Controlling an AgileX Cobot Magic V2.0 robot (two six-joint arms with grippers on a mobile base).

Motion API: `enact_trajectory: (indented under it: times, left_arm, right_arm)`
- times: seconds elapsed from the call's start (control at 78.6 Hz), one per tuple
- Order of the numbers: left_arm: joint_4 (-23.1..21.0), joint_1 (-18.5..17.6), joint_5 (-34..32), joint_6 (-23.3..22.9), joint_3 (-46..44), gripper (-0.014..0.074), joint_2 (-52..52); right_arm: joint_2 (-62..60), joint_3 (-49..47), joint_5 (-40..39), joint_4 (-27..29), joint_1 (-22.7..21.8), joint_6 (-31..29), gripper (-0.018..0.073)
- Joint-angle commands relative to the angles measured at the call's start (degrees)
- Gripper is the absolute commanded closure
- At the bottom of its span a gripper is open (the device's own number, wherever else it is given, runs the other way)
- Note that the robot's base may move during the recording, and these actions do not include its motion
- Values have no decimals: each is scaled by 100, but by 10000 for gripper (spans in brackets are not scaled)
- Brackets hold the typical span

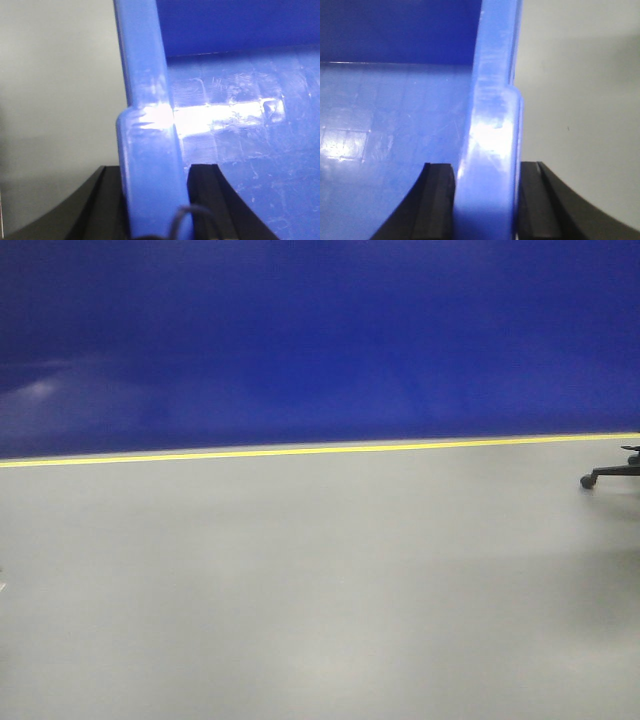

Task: Move blue bin to conveyor side
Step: 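Carry the bin with both grippers while driving across the floor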

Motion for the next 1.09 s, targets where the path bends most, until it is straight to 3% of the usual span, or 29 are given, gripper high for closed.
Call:
enact_trajectory:
  times: [0.0, 1.081]
  left_arm:
    - [268, 19, -447, 90, -58, 607, -96]
    - [268, 19, -447, 90, -58, 607, -96]
  right_arm:
    - [-86, -69, -533, -343, -33, -117, 641]
    - [-86, -69, -613, -343, -33, -117, 641]
